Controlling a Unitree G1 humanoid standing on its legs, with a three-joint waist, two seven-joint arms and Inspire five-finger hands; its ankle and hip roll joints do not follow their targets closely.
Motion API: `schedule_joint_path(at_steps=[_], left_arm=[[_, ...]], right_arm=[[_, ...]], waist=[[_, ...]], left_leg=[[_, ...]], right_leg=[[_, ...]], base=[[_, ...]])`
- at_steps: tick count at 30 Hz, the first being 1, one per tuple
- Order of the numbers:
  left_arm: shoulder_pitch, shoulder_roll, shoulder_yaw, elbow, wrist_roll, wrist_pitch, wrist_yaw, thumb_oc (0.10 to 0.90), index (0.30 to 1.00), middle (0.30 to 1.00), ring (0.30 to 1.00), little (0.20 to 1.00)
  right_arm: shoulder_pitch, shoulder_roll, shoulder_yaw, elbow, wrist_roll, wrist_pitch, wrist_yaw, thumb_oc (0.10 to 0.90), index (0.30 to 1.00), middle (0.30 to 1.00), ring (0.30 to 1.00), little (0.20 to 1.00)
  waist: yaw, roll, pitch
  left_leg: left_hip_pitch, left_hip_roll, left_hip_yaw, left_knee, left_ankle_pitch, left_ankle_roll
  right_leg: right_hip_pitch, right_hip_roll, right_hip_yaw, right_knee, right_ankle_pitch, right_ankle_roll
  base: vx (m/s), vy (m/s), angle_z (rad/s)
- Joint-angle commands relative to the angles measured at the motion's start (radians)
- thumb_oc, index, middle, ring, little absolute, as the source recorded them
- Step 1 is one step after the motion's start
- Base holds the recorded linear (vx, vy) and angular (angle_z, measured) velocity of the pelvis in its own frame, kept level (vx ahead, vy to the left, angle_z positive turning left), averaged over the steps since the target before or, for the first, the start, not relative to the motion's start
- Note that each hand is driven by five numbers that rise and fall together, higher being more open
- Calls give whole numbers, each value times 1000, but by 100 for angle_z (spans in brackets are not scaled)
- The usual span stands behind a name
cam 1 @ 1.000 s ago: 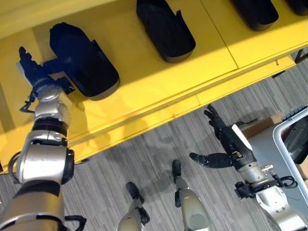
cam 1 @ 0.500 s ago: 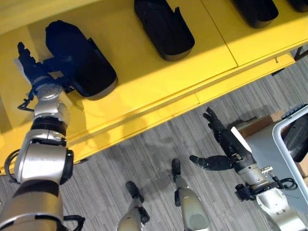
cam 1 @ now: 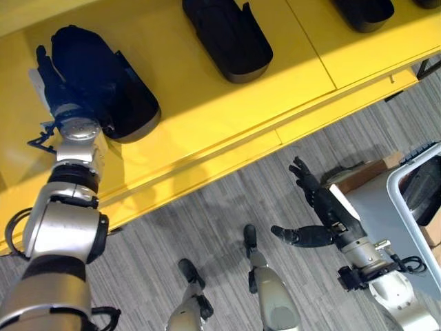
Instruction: Move parts from the plastic box to the shelf.
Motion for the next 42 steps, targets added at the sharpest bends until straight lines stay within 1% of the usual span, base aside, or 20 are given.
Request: schedule_joint_path(at_steps=[1,12,22,29,33,35,36,39,40,42], left_arm=[[-158,-21,-18,20,37,-35,-57,900,1000,1000,1000,1000],[-172,10,-35,39,70,-27,-62,900,1000,1000,1000,1000],[-176,27,-61,42,107,-28,-71,900,1000,1000,1000,1000],[-168,39,-67,43,120,-29,-80,900,1000,1000,1000,1000],[-169,61,-79,45,141,-24,-89,900,1000,1000,1000,1000],[-165,82,-86,43,150,-24,-96,900,1000,1000,1000,1000],[-165,82,-86,44,150,-25,-96,900,1000,1000,1000,1000],[-158,98,-84,44,152,-25,-105,900,1000,1000,1000,1000],[-154,109,-86,41,148,-28,-111,900,1000,1000,1000,1000],[-148,113,-83,37,144,-31,-113,900,1000,1000,1000,1000]], right_arm=[[-11,-26,-106,-97,57,-125,-3,900,1000,1000,1000,1000],[13,-30,-121,-103,65,-130,6,900,1000,1000,1000,1000],[31,-29,-126,-103,73,-136,18,900,1000,1000,1000,1000],[34,-36,-131,-100,76,-135,26,900,1000,1000,1000,1000],[20,-45,-121,-93,82,-130,34,900,1000,1000,1000,1000],[11,-47,-118,-89,87,-126,42,900,1000,1000,1000,1000],[10,-47,-117,-88,88,-127,42,900,1000,1000,1000,1000],[-6,-49,-109,-90,88,-124,51,900,1000,1000,1000,1000],[-19,-53,-104,-89,88,-122,54,900,1000,1000,1000,1000],[-27,-54,-99,-89,89,-121,57,900,1000,1000,1000,1000]], waist=[[-36,-24,-15],[-46,-29,-13],[-50,-25,-9],[-45,-19,-12],[-37,-10,-16],[-32,-1,-21],[-32,-2,-20],[-23,9,-27],[-15,17,-33],[-12,20,-33]], left_leg=[[36,49,-50,178,-155,-47],[16,48,-34,200,-167,-45],[-3,49,-28,223,-178,-42],[0,48,-28,225,-179,-42],[10,46,-33,218,-174,-43],[24,44,-36,208,-168,-43],[26,44,-36,207,-168,-44],[41,39,-42,195,-163,-43],[51,37,-47,184,-158,-43],[58,35,-52,177,-154,-43]], right_leg=[[24,-84,53,51,-11,135],[3,-84,70,47,1,137],[-12,-88,80,46,7,139],[-7,-90,79,50,4,136],[3,-90,76,51,3,138],[14,-94,73,50,1,139],[16,-94,72,50,1,139],[29,-96,66,51,-1,139],[39,-99,62,50,-1,139],[46,-100,57,51,-2,139]], base=[[1,16,-4],[0,6,-3],[0,5,-2],[0,0,0],[0,0,0],[0,0,0],[0,0,0],[0,0,0],[0,0,0],[0,0,0]])
